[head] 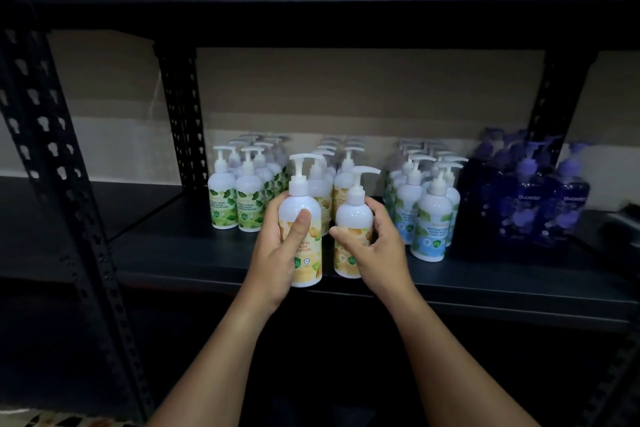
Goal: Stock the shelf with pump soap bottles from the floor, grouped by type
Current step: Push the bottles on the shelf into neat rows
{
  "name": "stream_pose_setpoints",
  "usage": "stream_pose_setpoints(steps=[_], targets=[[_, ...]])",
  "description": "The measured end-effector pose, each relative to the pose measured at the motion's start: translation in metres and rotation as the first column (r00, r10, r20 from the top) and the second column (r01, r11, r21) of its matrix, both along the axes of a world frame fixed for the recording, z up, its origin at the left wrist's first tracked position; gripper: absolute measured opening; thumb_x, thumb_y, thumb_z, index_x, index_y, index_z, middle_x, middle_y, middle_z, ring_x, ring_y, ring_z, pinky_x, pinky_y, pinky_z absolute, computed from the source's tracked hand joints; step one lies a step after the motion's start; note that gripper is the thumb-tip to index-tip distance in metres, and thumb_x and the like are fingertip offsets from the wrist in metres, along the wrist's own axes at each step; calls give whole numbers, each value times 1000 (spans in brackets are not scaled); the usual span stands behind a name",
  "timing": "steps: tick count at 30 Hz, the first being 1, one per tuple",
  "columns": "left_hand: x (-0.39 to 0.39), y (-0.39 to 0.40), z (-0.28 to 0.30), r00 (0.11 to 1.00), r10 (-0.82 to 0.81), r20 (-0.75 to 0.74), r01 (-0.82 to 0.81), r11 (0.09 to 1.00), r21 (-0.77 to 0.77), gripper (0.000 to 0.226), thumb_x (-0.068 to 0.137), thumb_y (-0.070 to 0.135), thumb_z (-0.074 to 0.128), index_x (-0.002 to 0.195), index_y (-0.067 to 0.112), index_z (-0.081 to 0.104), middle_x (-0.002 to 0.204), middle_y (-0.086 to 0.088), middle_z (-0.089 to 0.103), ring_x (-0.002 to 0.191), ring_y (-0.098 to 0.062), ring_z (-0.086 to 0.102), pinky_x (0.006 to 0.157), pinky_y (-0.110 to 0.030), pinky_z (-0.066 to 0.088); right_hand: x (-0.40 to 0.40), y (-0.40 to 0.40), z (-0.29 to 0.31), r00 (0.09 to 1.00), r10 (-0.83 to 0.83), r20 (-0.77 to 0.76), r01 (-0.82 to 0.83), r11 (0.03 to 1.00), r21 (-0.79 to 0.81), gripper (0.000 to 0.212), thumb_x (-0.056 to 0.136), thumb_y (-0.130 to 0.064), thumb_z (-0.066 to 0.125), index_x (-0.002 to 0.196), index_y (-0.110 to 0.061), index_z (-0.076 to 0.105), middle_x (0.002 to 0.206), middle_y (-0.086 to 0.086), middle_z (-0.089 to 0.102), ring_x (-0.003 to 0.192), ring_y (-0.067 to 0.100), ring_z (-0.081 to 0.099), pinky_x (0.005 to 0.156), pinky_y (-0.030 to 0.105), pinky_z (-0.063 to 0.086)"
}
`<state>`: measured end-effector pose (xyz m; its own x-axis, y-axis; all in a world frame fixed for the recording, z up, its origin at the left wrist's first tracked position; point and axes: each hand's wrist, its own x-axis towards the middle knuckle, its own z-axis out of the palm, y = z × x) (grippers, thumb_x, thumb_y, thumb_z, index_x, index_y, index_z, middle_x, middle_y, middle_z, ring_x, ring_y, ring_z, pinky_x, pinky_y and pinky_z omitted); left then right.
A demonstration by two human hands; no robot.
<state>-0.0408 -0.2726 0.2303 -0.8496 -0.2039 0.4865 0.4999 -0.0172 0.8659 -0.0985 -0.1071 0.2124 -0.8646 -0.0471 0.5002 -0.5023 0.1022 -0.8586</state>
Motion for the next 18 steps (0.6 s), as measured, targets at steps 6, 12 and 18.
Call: stream_pose_setpoints(steps=[6,12,18], targets=[[-2,-7,-7,1000,4,-6,-4,1000,23,51,94,45,62,139,24,53,119,0,73,112,-19,71,91,-33,58,-27,0,0,999,-40,7,39,991,128,86,76,-29,91,149,-35,45,128,-16,67,115,1,64,102,37,55],[-5,-14,-11,999,-3,35,1,999,45,49,98,45,65,140,24,52,112,6,74,108,-18,72,84,-28,58,-64,-9,-5,985,-173,26,162,958,238,118,48,-67,83,153,-44,35,126,0,64,113,16,66,97,43,58],[-11,-20,-15,999,-1,37,-2,998,65,56,90,45,63,141,23,53,112,6,74,106,-15,72,83,-28,58,-89,-15,-10,976,-214,50,196,949,248,116,46,-48,94,149,-42,41,124,6,62,111,22,65,96,46,58]])
